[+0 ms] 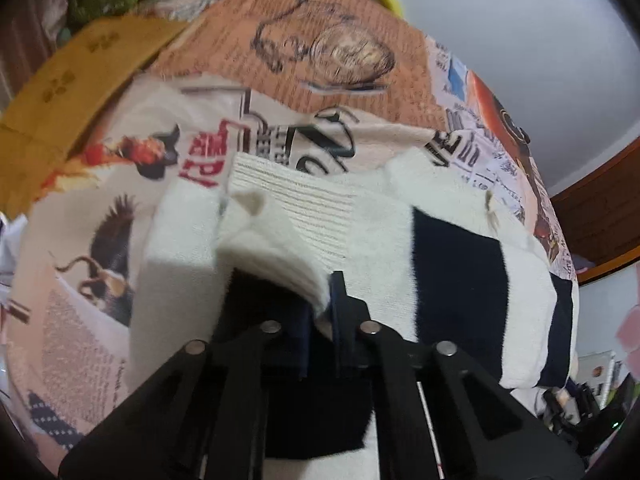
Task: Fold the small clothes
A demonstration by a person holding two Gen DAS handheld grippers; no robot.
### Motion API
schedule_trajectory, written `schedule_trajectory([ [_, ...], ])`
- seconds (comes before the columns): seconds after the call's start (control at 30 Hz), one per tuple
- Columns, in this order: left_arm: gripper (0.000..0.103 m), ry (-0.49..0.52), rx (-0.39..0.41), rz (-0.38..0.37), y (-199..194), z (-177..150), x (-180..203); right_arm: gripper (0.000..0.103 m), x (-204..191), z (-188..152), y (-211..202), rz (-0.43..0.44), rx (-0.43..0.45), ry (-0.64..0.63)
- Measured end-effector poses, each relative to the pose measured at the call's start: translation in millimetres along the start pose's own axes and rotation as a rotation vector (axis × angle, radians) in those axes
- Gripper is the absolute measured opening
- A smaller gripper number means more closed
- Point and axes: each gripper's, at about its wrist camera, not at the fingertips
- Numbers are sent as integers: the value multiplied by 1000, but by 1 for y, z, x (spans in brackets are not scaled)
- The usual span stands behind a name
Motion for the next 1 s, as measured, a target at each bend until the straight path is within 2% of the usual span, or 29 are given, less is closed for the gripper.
schedule_trajectory([
  [0.03,7,21,21,18,-8,-1,5,44,-1,1,-2,-10,20,-13],
  [0.1,7,61,68,37,-27,-2,15,40,-5,5,-3,-35,37,-42],
  [0.13,7,79,91,41,-37,-3,19,35,-7,6,-4,-39,42,-52],
  [0.23,7,133,166,64,-70,-7,28,28,-8,10,-9,-27,56,-53],
  [0.4,7,144,210,85,-96,-16,22,24,1,16,-18,99,33,64],
  [0.47,7,129,195,100,-94,-21,13,24,4,16,-18,141,11,103],
  [0.53,7,113,145,95,-81,-27,1,24,4,14,-17,172,-23,127],
  [0.73,9,113,-20,99,-32,-57,-16,27,0,12,-19,181,-65,145],
  [0.8,15,119,-33,104,-31,-64,-17,29,0,14,-22,192,-69,146],
  [0.87,34,139,-24,118,-39,-67,-14,32,-2,18,-26,199,-54,139],
  [0.93,47,168,12,143,-51,-68,-11,35,-3,24,-28,209,-36,136],
  [1.0,52,203,67,185,-69,-65,-6,35,-6,32,-29,221,-15,133],
])
Point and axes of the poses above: each gripper's, at about its wrist camera, not at the fingertips, and y roughly the way its jaws point, x to its right, z to its top, and after that the axes turned 13 degrees about y, right-handed
